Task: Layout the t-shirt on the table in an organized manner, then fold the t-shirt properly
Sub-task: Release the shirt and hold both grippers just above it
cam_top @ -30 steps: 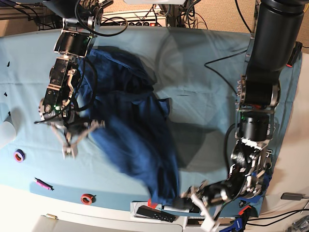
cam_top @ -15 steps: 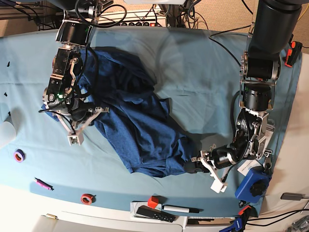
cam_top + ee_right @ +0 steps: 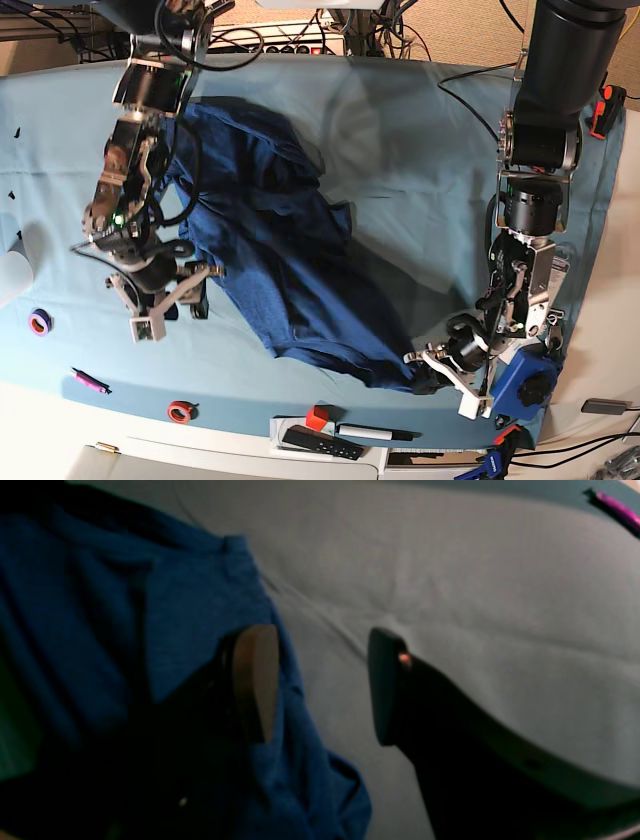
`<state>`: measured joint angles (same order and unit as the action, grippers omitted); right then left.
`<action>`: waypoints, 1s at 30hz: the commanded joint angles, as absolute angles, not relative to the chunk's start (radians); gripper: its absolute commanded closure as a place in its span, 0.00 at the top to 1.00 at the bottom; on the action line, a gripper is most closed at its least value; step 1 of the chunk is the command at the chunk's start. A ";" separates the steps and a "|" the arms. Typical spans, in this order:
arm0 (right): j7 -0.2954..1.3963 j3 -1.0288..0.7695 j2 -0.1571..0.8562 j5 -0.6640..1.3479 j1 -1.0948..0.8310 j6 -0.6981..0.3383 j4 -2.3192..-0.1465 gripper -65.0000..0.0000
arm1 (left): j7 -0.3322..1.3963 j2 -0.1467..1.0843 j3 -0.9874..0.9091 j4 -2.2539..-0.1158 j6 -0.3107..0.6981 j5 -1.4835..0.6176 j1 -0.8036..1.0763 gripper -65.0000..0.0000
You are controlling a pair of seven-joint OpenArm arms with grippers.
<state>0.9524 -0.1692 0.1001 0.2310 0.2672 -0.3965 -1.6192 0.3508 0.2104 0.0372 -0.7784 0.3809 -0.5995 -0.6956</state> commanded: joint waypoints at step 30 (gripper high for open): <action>0.839 -0.170 0.004 0.231 0.469 -0.576 -1.098 0.00 | 0.321 0.183 0.168 -0.796 0.348 -0.598 -0.720 0.59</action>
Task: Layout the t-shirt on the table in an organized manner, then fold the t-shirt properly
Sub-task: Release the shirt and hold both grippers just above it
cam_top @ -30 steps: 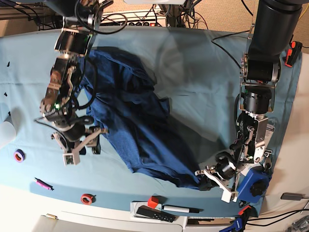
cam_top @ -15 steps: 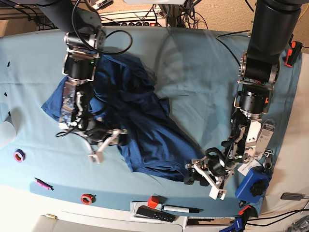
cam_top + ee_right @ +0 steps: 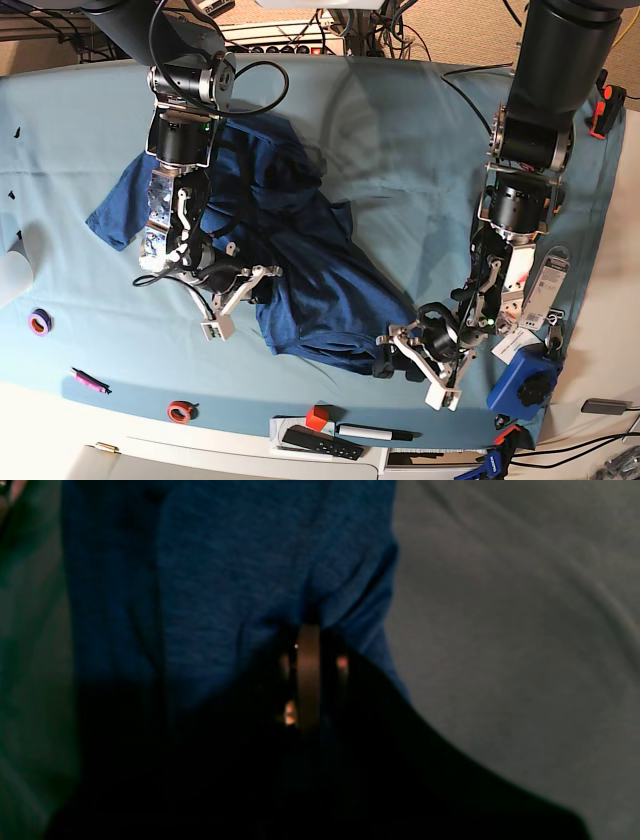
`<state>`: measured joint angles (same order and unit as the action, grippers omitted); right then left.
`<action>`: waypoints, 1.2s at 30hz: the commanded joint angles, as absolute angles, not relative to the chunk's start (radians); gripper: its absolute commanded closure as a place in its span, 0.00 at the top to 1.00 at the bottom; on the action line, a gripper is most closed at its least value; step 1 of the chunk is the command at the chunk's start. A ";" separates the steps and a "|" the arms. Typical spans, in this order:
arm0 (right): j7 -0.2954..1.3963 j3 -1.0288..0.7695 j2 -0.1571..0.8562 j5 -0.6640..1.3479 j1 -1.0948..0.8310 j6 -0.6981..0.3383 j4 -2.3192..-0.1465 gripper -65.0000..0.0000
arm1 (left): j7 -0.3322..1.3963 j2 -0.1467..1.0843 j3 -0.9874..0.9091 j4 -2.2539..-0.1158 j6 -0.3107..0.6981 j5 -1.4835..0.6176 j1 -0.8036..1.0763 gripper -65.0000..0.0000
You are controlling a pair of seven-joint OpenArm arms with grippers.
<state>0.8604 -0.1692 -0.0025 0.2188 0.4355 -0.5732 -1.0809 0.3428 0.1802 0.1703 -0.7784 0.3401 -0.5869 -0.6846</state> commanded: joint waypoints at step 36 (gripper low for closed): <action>0.751 -0.170 0.160 0.137 0.533 -0.467 -1.100 0.50 | 0.325 0.183 0.168 -0.796 0.363 -0.598 -0.712 0.59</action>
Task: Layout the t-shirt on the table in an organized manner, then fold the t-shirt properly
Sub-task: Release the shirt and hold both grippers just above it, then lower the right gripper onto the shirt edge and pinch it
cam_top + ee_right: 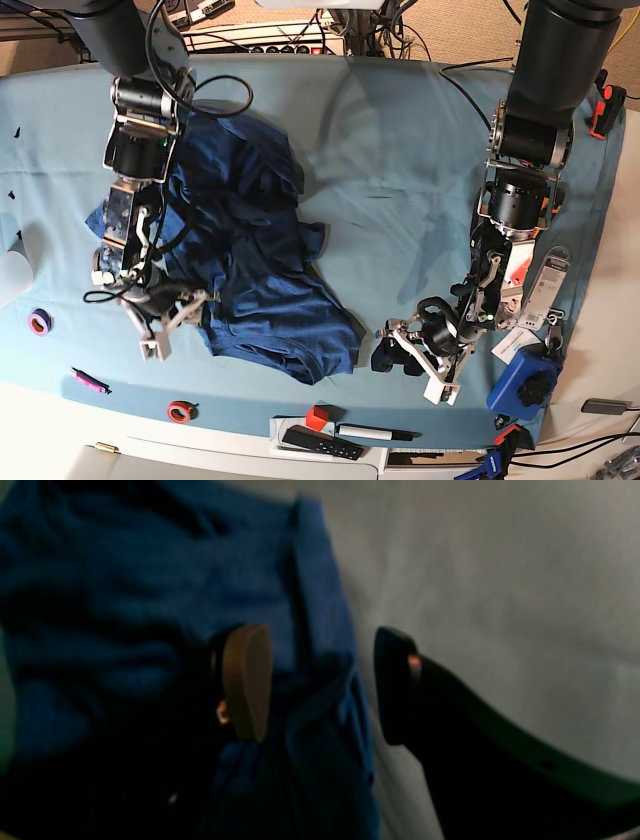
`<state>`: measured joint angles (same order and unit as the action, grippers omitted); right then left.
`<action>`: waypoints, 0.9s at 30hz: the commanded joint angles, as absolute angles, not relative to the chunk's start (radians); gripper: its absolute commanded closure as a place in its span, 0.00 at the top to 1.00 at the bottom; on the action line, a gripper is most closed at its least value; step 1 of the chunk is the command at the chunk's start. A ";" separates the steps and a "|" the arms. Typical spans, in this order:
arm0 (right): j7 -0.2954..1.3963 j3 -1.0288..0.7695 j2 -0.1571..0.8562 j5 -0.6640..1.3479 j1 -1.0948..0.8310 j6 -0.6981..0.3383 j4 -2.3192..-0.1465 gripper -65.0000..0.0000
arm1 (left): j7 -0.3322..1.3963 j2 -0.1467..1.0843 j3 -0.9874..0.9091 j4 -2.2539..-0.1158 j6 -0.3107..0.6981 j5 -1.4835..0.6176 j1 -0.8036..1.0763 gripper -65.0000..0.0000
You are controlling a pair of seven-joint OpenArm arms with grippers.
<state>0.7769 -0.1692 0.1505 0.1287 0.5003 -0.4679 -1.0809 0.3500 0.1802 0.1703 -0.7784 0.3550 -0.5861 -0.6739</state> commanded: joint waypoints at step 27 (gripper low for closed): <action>0.495 -0.170 0.139 0.085 0.555 -0.448 -0.879 0.15 | 0.325 0.178 0.168 -0.796 0.363 -0.598 -0.712 0.59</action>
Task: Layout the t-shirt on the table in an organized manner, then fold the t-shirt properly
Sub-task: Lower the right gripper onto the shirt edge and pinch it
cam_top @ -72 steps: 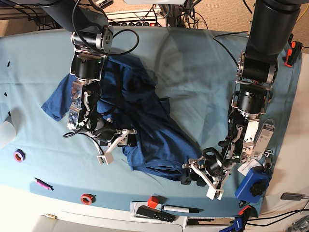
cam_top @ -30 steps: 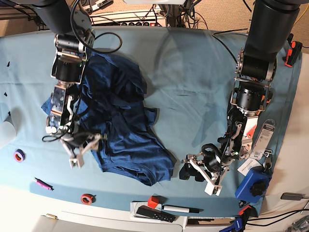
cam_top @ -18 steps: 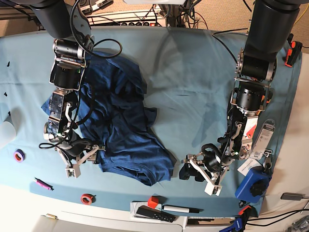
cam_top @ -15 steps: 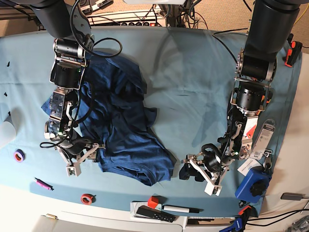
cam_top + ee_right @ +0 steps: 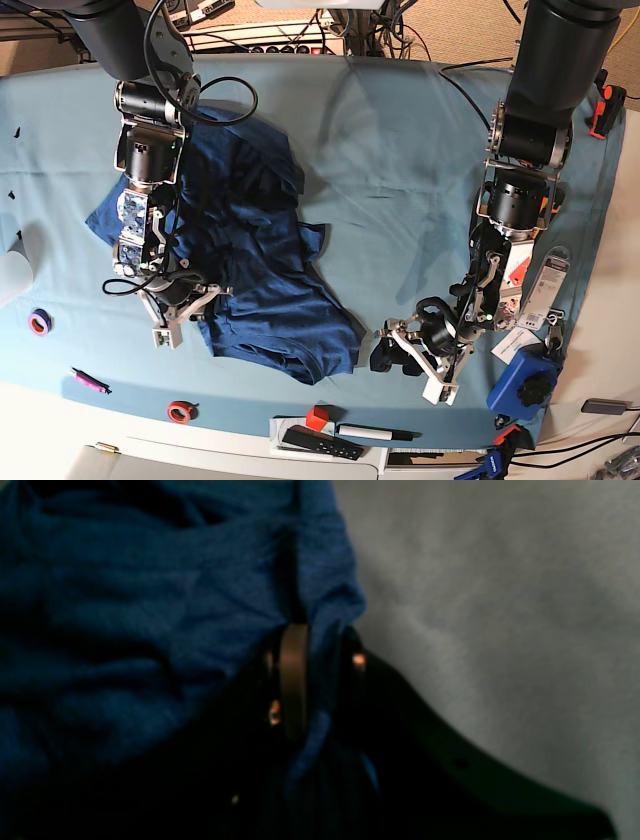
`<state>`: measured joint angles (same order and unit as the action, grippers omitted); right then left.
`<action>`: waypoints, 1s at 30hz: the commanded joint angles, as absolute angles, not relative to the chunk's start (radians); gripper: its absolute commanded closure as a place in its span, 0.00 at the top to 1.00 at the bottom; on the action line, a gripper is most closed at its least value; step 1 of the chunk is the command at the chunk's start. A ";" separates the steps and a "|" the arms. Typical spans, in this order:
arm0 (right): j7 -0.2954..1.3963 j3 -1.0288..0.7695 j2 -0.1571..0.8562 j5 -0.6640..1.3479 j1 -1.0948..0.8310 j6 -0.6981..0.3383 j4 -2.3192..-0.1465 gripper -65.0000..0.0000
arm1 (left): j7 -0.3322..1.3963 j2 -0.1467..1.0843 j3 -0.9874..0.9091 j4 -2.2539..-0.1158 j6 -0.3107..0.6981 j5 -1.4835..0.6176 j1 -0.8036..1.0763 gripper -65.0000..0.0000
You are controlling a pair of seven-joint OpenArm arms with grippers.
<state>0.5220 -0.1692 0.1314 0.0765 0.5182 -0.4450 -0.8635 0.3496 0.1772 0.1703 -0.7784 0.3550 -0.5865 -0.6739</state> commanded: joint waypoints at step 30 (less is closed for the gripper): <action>0.513 -0.171 0.181 -0.101 0.577 -0.135 -0.879 0.15 | 0.333 0.178 0.168 -0.796 0.363 -0.598 -0.712 0.59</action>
<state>0.5419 -0.1703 0.1696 -0.1062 0.5377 -0.1432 -0.8635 0.3573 0.1768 0.1703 -0.7784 0.3553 -0.5869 -0.6739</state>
